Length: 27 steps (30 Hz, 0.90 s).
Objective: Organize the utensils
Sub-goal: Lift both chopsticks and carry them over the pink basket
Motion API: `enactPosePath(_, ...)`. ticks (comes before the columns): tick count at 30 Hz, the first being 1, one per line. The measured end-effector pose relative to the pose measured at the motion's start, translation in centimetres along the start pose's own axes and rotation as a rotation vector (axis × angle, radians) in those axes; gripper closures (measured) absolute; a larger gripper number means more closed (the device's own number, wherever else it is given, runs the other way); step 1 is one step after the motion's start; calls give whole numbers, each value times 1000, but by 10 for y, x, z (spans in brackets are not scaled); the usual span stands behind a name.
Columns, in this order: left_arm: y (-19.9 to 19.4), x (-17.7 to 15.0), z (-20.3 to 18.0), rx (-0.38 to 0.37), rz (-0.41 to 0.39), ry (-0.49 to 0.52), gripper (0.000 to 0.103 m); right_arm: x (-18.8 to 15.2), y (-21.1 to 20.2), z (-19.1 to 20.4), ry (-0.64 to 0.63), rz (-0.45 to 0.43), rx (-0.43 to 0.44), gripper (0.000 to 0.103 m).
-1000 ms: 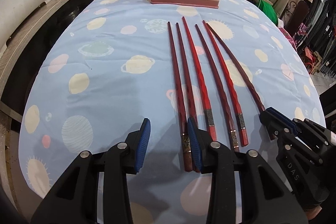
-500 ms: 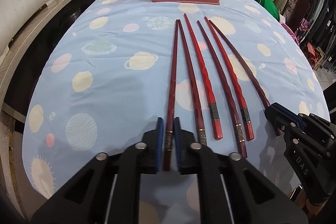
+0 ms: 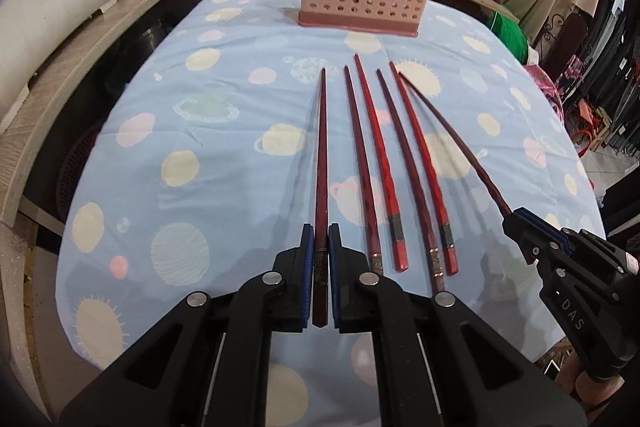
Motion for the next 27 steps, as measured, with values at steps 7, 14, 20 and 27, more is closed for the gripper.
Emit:
enactPosePath(7,-25,38,-2,-19,-67,-16,96,36,-18,-3,29,-65,16,96)
enactPosePath(14,-36,91,-2,-25,-137,-25,96,94,-33,-17,57,-166,19,96)
enactPosePath(20,-40,147,0,-4,-219,-16,96,153,-37,-28,83,-261,34,96)
enactPosePath(27,-34,203,2,3,-276,-15,96,204,-30,-33,100,-322,47,96)
Point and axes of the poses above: each gripper's, at about its wrist camera, not at the fingertips, and y roughly the way its jaws point, z to its left, x to its top, the point moved 9 cm from there along y, roughly the way its jaws point, and after that the axes turned 13 degrees about -z, right-handed, at the moved point
